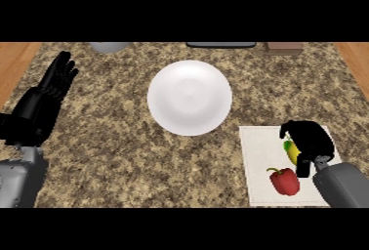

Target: Pick the lemon from the placemat and place it in the plate

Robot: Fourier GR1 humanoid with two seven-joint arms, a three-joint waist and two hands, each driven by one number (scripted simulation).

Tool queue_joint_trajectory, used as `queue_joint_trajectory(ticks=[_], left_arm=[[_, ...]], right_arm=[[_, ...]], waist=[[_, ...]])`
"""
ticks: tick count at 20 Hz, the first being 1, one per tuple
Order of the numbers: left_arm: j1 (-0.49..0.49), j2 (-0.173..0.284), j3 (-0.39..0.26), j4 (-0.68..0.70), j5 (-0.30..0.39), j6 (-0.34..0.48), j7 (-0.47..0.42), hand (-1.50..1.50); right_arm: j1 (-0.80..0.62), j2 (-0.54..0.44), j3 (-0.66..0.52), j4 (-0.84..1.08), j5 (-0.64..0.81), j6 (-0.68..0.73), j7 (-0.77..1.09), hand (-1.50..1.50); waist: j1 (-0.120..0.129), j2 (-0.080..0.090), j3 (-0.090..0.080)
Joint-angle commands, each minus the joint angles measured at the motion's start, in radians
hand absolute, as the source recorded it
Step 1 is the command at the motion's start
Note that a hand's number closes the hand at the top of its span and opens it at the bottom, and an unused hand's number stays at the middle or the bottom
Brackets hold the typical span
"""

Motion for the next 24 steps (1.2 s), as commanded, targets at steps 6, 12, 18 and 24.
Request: queue_joint_trajectory(ticks=[6, 12, 18, 24], left_arm=[[0.051, 0.001, 0.017, -0.032, 0.010, -0.009, 0.023, 0.00], [0.066, 0.014, 0.047, -0.030, -0.023, 0.028, 0.003, 0.00], [0.025, -0.008, 0.017, 0.010, -0.019, 0.004, -0.001, 0.00], [0.001, 0.008, 0.038, -0.008, 0.022, -0.030, 0.032, 0.00]], right_arm=[[0.172, 0.069, -0.088, -0.123, 0.091, -0.216, 0.273, 1.50], [0.387, 0.159, -0.155, -0.354, 0.150, -0.315, 0.604, 1.50], [0.494, 0.240, 0.013, -0.813, 0.276, -0.290, 0.722, 1.50], [0.374, 0.344, 0.173, -1.024, 0.388, -0.219, 0.768, 1.50]], waist=[[-0.048, -0.014, 0.005], [-0.092, -0.022, 0.001], [-0.053, -0.007, 0.003], [-0.011, -0.003, 0.004]])
